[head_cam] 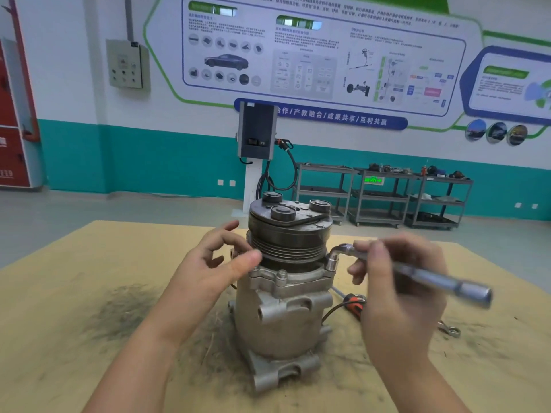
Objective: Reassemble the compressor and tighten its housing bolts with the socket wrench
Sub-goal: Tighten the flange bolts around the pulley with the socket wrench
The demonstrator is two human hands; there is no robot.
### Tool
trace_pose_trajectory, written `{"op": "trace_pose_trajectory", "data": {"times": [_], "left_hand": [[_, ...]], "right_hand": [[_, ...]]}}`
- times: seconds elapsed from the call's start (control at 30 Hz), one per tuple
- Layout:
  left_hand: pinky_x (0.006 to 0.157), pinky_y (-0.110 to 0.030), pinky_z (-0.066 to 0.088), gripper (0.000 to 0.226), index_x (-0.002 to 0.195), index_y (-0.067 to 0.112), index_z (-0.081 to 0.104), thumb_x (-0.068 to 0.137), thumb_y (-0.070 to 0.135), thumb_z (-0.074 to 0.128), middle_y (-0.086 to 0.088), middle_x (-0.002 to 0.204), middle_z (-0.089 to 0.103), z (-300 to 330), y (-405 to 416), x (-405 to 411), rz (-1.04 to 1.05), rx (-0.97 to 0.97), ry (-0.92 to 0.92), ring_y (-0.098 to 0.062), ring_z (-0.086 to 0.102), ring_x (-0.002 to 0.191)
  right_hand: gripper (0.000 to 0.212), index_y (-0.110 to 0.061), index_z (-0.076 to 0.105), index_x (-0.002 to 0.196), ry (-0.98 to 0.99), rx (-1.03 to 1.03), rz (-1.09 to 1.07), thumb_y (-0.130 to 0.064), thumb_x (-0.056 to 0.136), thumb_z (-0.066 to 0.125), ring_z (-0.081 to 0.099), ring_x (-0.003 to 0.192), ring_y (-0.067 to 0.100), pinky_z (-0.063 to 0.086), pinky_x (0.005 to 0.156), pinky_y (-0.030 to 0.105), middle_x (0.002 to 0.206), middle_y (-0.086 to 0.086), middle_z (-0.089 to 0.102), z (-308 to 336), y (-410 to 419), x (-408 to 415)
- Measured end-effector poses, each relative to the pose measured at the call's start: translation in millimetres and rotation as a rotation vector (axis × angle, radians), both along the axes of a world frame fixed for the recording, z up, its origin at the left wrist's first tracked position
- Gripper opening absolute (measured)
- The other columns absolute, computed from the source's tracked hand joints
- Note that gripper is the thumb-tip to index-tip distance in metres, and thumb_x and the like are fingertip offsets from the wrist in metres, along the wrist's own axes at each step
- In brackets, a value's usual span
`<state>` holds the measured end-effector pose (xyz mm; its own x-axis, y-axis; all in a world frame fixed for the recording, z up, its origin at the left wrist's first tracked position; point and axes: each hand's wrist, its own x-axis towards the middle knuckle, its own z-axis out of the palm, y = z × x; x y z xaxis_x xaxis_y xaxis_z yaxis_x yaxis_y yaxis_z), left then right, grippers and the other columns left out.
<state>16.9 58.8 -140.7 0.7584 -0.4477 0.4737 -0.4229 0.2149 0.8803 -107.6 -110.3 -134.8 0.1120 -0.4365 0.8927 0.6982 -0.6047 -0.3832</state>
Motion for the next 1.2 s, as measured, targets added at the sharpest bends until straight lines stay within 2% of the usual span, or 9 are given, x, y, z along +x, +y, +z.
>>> {"op": "trace_pose_trajectory", "data": {"times": [0.13,0.33,0.4,0.57,0.67,0.77,0.9,1.03,1.2], "left_hand": [[0.114,-0.038,0.032,0.029,0.074,0.021,0.072,0.055,0.039,0.084,0.004,0.139,0.058,-0.6,-0.9,-1.4,-0.203,-0.053,0.108,-0.008,0.041,0.139],[0.112,-0.037,0.032,0.036,0.071,0.018,0.077,0.047,0.041,0.091,0.015,0.129,0.065,-0.8,-0.9,0.7,-0.217,-0.112,0.157,-0.003,0.049,0.132],[0.111,-0.035,0.032,0.037,0.071,0.019,0.078,0.044,0.041,0.092,0.018,0.126,0.066,-1.1,-0.8,0.3,-0.219,-0.12,0.183,0.002,0.05,0.129],[0.105,-0.029,0.034,0.021,0.073,0.016,0.08,0.054,0.023,0.085,0.019,0.121,0.068,-3.2,-0.9,0.8,-0.231,-0.131,0.207,0.009,0.049,0.126],[0.101,-0.026,0.036,0.018,0.072,0.015,0.081,0.058,0.005,0.084,0.02,0.118,0.069,-4.1,-1.1,2.9,-0.256,-0.132,0.212,0.008,0.05,0.125],[0.1,-0.026,0.037,0.014,0.071,0.015,0.08,0.058,0.016,0.076,0.02,0.119,0.068,-4.4,-1.6,1.9,-0.262,-0.151,0.221,0.004,0.05,0.128],[0.108,-0.036,0.035,0.017,0.073,0.014,0.077,0.062,0.004,0.085,0.003,0.134,0.063,-5.9,-4.6,3.3,-0.274,-0.144,0.229,-0.014,0.048,0.134],[0.089,-0.028,0.046,0.072,0.103,0.011,0.057,0.046,0.032,0.096,-0.011,0.134,0.06,-5.6,-4.3,2.7,-0.291,-0.203,0.262,-0.02,0.058,0.114],[0.117,-0.038,0.032,0.137,0.149,0.029,0.03,0.032,0.069,0.089,0.014,0.148,0.044,-4.2,-9.1,-3.6,-0.164,0.05,0.093,-0.002,0.041,0.136]], "right_hand": [[0.007,-0.011,0.064,0.094,0.075,-0.32,-0.195,-0.015,0.089,0.06,0.059,0.086,0.008,0.046,0.078,0.015,0.089,0.006,0.061,-7.5,14.4,2.9],[0.013,-0.009,0.069,0.094,0.096,-0.315,-0.15,-0.019,0.086,0.066,0.063,0.091,0.008,0.048,0.083,0.016,0.095,0.004,0.068,2.2,10.2,-4.7],[0.017,-0.013,0.068,0.097,0.063,-0.154,-0.036,-0.027,0.093,0.059,0.066,0.084,0.008,0.051,0.078,0.019,0.094,-0.008,0.07,8.8,4.6,-8.2],[0.011,-0.017,0.055,0.097,0.068,0.405,0.304,-0.025,0.095,0.047,0.063,0.059,0.013,0.053,0.059,0.022,0.082,0.004,0.072,20.9,-11.2,-8.4],[0.011,-0.012,0.05,0.099,0.112,0.529,0.427,-0.011,0.101,0.039,0.063,0.057,0.012,0.053,0.056,0.021,0.079,0.006,0.073,19.8,-18.4,-4.5],[0.01,-0.008,0.049,0.101,0.147,0.568,0.518,-0.01,0.101,0.039,0.063,0.057,0.012,0.053,0.056,0.021,0.08,0.008,0.073,17.1,-19.9,-1.6],[0.012,-0.006,0.052,0.098,0.194,0.635,0.627,-0.009,0.1,0.041,0.062,0.053,0.014,0.052,0.051,0.022,0.077,0.01,0.072,20.3,-26.1,0.6],[0.015,-0.004,0.054,0.093,0.353,0.749,0.748,-0.006,0.099,0.041,0.057,0.047,0.014,0.047,0.044,0.021,0.068,0.011,0.069,34.2,-35.3,4.0],[0.025,-0.008,0.059,0.077,0.256,0.723,0.68,-0.006,0.098,0.044,0.055,0.046,0.015,0.044,0.043,0.021,0.07,0.012,0.07,26.2,-30.0,8.0]]}}
